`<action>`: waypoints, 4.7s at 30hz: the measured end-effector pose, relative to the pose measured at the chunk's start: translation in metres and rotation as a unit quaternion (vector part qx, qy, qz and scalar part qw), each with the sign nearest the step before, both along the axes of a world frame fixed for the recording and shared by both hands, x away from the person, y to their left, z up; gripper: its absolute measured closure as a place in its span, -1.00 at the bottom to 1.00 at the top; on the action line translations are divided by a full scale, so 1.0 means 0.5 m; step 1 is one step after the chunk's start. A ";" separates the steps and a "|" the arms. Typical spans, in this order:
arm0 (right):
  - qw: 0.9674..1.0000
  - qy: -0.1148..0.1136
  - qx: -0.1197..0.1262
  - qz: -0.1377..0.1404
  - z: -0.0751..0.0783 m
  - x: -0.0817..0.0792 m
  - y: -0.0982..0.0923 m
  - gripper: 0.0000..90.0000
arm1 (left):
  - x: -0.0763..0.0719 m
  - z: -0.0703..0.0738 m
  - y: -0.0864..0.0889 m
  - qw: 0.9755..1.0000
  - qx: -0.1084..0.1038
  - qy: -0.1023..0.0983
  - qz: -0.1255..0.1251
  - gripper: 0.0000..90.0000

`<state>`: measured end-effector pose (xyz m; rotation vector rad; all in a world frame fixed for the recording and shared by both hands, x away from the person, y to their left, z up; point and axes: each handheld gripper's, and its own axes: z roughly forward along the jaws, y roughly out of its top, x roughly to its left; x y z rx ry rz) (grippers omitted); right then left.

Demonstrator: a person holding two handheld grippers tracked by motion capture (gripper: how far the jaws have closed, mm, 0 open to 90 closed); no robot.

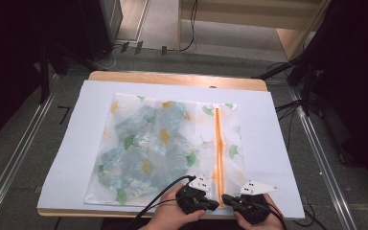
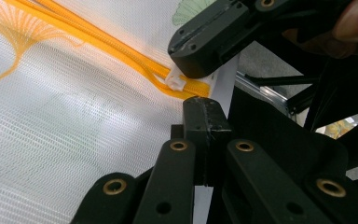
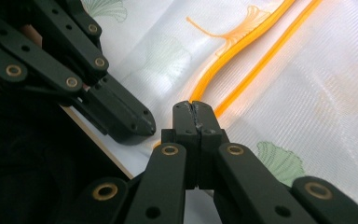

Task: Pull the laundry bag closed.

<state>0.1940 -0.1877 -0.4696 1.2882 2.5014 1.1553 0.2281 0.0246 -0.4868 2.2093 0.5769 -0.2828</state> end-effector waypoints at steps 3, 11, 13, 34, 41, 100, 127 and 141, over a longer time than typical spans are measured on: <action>1.000 -0.009 -0.005 -0.010 0.004 0.009 0.001 1.00 | 0.000 0.000 0.000 1.000 0.000 0.001 0.000 1.00; 1.000 -0.013 0.002 -0.021 0.010 0.029 -0.003 1.00 | 0.001 -0.001 0.000 1.000 -0.004 0.002 0.000 1.00; 1.000 -0.019 0.002 -0.021 0.018 0.037 -0.003 1.00 | 0.001 -0.001 0.000 1.000 -0.005 0.004 0.001 1.00; 0.999 -0.043 -0.011 -0.027 0.032 0.108 -0.001 1.00 | 0.002 -0.001 0.000 1.000 -0.004 0.007 0.001 1.00; 0.999 -0.045 -0.015 -0.026 0.037 0.128 0.007 1.00 | 0.002 -0.001 0.000 1.000 -0.005 0.004 0.001 1.00; 0.997 -0.052 -0.034 -0.052 0.069 0.373 0.032 1.00 | 0.009 -0.003 0.002 1.000 -0.007 0.021 -0.002 1.00; 0.994 -0.021 -0.031 -0.099 0.033 0.515 0.042 1.00 | 0.010 -0.003 0.002 1.000 -0.007 0.027 0.000 1.00; 0.991 -0.007 -0.017 -0.135 0.029 0.579 0.042 1.00 | 0.010 -0.004 0.002 1.000 -0.008 0.030 0.002 1.00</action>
